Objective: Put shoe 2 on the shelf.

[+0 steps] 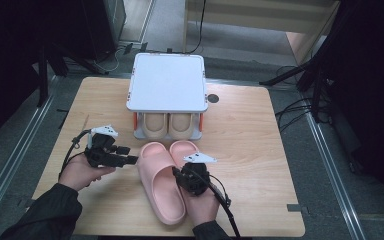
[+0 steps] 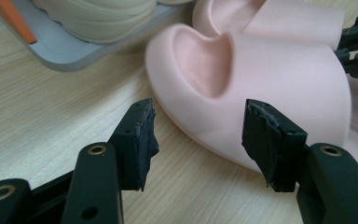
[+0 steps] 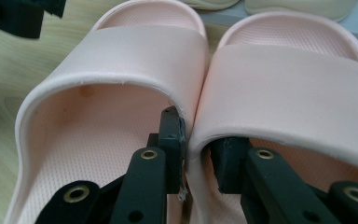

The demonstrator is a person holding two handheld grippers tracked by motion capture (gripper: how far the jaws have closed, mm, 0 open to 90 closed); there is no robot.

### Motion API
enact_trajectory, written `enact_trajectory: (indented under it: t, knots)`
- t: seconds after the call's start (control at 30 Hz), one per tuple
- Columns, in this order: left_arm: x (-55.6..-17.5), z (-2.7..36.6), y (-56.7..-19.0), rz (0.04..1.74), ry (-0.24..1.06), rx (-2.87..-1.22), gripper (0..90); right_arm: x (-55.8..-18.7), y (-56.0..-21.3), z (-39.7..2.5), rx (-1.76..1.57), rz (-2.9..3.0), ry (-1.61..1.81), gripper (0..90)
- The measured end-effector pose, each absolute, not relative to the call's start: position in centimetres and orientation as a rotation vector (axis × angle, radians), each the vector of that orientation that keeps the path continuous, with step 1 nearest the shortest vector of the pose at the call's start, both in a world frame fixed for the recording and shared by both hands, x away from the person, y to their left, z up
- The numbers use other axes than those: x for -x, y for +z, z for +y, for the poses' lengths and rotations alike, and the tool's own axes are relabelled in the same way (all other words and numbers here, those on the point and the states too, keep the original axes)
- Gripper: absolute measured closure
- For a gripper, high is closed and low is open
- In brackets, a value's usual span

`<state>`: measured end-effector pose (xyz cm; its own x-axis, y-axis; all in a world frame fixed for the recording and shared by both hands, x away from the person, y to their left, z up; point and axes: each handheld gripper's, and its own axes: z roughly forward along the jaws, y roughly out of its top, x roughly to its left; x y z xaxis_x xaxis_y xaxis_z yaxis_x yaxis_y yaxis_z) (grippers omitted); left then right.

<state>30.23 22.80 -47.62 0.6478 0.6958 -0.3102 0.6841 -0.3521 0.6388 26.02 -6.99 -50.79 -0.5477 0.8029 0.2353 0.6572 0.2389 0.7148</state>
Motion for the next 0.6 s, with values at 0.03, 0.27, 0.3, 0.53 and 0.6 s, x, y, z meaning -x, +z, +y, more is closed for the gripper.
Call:
enact_trajectory:
  t: [0.03,0.27,0.3,0.53,0.6]
  knots:
    - [-30.2,22.9,-47.6,1.071,0.017,-2.091,43.4,-26.0,-50.7,-7.2,-1.377,2.337,1.202,77.9]
    - [-30.1,23.5,-47.1,1.073,0.044,-2.073,42.6,-26.1,-49.4,-9.4,-1.253,2.448,1.268,78.6]
    - [-30.1,23.6,-47.1,1.073,0.048,-2.076,42.5,-26.0,-49.2,-9.7,-1.232,2.469,1.285,78.6]
    - [-30.3,24.5,-47.1,1.105,0.056,-2.052,42.2,-26.4,-48.0,-10.4,-1.021,2.616,1.317,78.4]
    - [-30.2,24.7,-47.1,1.111,0.065,-2.052,42.1,-26.8,-47.7,-10.4,-0.947,2.673,1.353,78.4]
